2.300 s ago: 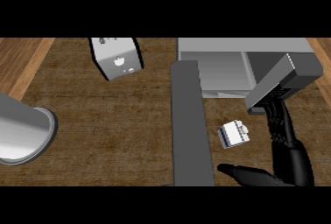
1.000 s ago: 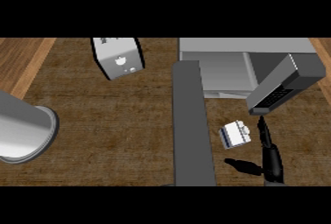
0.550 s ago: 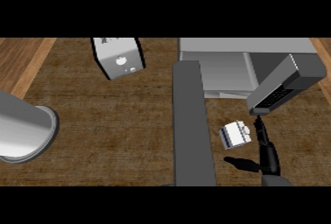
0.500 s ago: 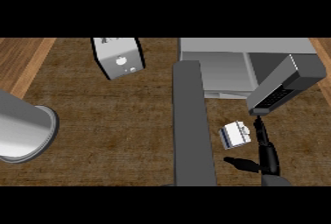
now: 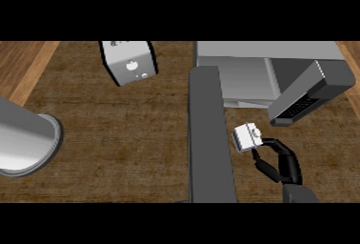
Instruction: Pick up the milk, place it into the microwave and close the microwave
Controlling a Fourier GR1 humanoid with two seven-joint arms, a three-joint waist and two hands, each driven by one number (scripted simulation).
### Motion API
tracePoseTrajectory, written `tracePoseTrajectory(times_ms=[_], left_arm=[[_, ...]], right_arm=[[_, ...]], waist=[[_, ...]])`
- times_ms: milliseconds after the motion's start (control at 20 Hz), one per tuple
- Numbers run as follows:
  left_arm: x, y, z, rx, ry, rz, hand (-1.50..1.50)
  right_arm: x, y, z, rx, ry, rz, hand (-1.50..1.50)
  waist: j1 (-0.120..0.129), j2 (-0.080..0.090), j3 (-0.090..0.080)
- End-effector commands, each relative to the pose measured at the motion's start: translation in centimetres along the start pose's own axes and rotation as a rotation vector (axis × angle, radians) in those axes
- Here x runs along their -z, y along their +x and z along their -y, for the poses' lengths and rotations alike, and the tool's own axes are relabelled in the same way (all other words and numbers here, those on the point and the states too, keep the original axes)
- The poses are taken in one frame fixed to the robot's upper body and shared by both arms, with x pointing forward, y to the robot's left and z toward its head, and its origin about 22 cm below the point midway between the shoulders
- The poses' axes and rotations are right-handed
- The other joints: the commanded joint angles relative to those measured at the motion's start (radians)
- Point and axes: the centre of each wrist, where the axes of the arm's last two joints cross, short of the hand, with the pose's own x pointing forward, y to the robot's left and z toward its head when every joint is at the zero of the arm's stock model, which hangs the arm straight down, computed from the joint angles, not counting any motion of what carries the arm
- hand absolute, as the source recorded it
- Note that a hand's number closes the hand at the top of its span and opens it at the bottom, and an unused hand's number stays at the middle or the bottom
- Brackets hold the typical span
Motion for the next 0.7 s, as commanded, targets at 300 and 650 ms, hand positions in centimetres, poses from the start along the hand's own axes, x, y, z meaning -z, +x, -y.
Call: tracePoseTrajectory(times_ms=[300,650], left_arm=[[-0.3,0.6,0.1,-0.008,-0.020,0.022,-1.50],[0.3,1.8,0.3,-0.010,-0.026,0.008,-1.50]], right_arm=[[1.8,0.7,-3.0,0.098,0.051,0.138,1.50],[2.1,0.8,-2.2,0.139,0.087,0.157,1.50]], waist=[[0.011,0.007,0.016],[-0.005,0.003,0.015]])
